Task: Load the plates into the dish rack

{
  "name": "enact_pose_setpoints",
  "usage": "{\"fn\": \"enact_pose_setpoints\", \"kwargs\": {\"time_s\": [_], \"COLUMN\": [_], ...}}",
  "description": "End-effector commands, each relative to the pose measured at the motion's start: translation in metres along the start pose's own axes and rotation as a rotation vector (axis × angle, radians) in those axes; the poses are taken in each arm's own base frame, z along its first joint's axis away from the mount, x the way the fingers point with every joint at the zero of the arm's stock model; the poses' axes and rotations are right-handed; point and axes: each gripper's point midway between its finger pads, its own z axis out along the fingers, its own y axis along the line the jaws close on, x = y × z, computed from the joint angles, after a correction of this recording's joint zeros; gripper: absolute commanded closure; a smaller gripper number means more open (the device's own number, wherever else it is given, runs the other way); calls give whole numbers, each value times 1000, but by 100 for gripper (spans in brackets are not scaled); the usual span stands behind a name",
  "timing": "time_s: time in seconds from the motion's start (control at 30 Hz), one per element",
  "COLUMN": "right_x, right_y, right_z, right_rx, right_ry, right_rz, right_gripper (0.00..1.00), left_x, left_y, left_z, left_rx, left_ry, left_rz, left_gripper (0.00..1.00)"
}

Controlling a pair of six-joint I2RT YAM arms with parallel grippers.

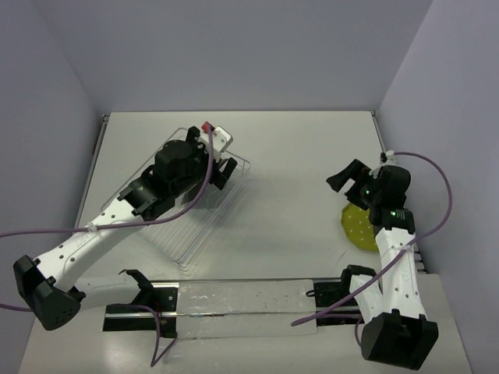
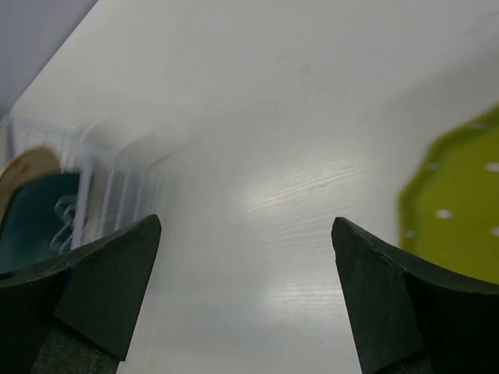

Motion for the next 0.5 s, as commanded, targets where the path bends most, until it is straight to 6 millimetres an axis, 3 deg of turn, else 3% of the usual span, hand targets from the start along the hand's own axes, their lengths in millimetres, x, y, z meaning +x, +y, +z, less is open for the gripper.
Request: {"fn": "enact_pose_setpoints", "kwargs": {"time_s": [0.0,0.07,0.2,0.37,0.47], "right_x": [-41,-46,-50,-33,-36], "right_y": [-89,-117,-151,-200,-221], "right_z": [-22,-32,-47,-57,-70], "right_rx": [442,536,690,812,891], "right_ry": [-199,-236,-262,-286,-304], "right_rz": [204,259,321,474,519], "right_gripper": [1,1,0,0,2], "left_x": [-64,-69,-74,-72,-73], "left_y": [-2,-3,-7,-15,-26], "left_z": [-4,3,30,57,69], "left_rx": [16,12,17,48,103], "left_ry": [-213,-217,-172,-106,-103], "left_rz": [-199,-263,-289,-278,-272], "left_gripper": [1,1,1,1,1]}}
